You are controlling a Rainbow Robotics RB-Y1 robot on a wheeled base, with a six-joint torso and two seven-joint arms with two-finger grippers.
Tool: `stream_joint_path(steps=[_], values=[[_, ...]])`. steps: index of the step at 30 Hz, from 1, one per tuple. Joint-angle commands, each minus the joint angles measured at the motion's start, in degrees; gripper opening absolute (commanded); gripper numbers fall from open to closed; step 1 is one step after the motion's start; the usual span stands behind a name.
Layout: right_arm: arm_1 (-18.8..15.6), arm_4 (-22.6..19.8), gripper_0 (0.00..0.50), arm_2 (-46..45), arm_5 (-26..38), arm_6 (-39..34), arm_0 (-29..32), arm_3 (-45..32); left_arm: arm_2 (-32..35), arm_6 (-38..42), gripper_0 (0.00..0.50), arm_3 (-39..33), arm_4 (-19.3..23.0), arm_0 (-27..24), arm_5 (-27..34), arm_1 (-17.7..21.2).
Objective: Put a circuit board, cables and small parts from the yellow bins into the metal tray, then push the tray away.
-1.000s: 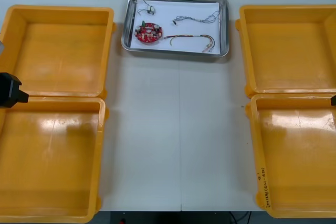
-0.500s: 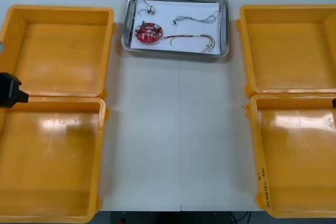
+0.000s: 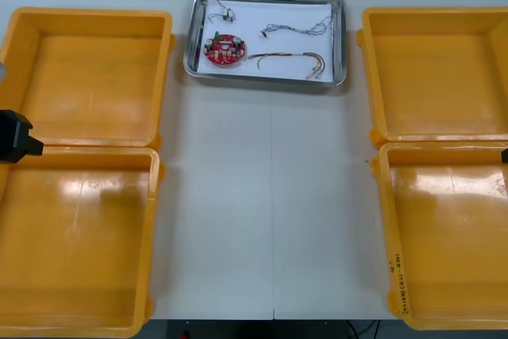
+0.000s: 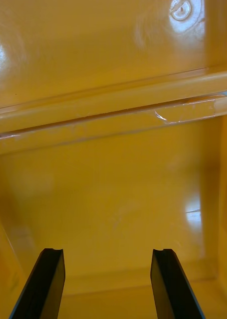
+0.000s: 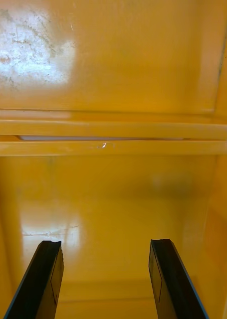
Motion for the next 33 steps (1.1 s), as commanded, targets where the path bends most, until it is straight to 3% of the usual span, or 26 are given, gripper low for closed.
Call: stream_joint_path(steps=[1, 33], values=[[-2.11, -0.48, 0.500, -1.51, 0.17, 2.10, 0.69, -0.42, 1.76, -3.94, 0.500, -1.47, 0.34, 0.83, 0.34, 2.58], [-2.11, -0.48, 0.500, -1.51, 0.17, 2.10, 0.69, -0.42, 1.76, -3.94, 0.500, -1.47, 0.34, 0.83, 0.34, 2.58]])
